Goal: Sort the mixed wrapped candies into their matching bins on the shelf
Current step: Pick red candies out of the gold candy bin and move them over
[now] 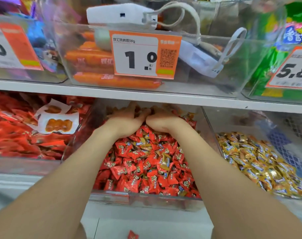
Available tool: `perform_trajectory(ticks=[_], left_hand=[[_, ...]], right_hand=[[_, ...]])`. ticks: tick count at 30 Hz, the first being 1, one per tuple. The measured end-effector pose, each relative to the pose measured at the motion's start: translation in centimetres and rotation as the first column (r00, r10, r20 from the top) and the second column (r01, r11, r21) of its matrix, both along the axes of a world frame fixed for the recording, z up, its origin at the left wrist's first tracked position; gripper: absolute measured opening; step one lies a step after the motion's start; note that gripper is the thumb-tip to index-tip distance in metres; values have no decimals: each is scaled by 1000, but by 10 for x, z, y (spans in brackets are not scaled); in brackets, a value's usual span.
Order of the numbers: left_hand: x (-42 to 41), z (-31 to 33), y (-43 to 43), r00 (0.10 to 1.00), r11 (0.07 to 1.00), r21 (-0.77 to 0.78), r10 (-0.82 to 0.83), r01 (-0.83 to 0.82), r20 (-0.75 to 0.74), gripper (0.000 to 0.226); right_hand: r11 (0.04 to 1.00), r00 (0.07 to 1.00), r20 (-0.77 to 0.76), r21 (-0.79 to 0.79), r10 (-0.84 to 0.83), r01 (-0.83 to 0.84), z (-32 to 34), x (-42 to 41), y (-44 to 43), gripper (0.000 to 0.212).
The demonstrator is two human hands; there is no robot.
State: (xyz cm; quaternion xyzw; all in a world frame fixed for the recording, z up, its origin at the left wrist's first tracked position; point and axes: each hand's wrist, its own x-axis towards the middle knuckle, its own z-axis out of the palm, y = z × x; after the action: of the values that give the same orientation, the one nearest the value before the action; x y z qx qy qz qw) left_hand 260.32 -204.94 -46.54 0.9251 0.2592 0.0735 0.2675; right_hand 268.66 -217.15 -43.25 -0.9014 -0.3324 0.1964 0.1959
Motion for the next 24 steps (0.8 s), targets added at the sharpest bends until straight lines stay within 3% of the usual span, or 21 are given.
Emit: perform_trajectory(ticks=[6, 11, 14, 17, 21, 24], left_hand=[[-3, 5, -9, 996, 987, -158, -12, 26, 90, 55], [-22, 18, -22, 971, 982, -139, -95, 128, 218, 56], [-43, 29, -28, 958, 979, -52, -181, 197, 223, 46], [-67, 29, -32, 958, 972, 59, -233, 226, 164, 33], [-95, 20, -40, 976, 934, 290, -215, 210, -15, 53], [-110, 12, -48, 989, 892, 428, -132, 146, -64, 66]], right_hand=[[989, 977, -209, 129, -46, 74, 16, -16, -21, 14], [936, 961, -271, 319, -58, 147, 21, -26, -43, 23], [933, 973, -223, 360, 60, 25, 24, -28, -66, 56], [925, 975, -96, 345, 201, -156, 19, -38, -86, 68], [925, 952, 72, 226, 297, -305, 1, -56, -98, 82], [921, 936, 107, 168, 336, -350, -4, -70, -103, 89]])
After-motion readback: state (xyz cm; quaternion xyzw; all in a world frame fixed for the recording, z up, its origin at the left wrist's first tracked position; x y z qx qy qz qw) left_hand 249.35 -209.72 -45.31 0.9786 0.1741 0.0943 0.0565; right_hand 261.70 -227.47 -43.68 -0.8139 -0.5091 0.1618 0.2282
